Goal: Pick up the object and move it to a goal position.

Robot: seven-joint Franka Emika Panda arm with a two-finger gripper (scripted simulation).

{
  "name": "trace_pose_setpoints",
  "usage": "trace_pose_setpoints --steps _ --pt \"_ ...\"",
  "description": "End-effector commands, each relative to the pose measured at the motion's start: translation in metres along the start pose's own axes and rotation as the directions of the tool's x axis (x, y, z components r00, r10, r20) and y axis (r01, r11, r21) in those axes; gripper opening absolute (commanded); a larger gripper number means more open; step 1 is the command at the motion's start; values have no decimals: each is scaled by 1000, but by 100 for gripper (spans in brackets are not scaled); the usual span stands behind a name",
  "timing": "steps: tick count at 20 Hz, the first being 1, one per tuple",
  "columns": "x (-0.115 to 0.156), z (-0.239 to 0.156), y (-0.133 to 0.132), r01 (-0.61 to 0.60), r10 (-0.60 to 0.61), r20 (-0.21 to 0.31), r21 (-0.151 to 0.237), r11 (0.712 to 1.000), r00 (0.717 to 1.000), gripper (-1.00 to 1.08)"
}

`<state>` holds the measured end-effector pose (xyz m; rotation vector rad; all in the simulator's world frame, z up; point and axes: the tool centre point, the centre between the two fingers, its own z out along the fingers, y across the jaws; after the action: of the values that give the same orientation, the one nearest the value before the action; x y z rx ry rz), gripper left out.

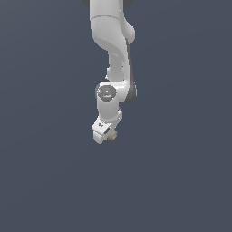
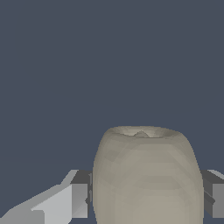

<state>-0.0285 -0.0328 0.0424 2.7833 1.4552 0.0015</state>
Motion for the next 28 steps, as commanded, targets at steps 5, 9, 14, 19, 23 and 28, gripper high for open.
trace_pose_setpoints --steps 5,9,14,19,23,28 --pt "16 -16 -2 1 -1 0 -1 1000 1000 -100" --pt "36 -36 -5 1 -1 0 -1 1000 1000 -100" --pt "70 -70 -9 1 -1 -1 0 1000 1000 -100" --pt "108 -109 -13 1 -1 -1 1 1000 1000 -100" --pt "140 -141 -16 1 -1 -1 1 1000 1000 -100" --pt "175 -174 -19 1 -1 -1 1 1000 1000 -100"
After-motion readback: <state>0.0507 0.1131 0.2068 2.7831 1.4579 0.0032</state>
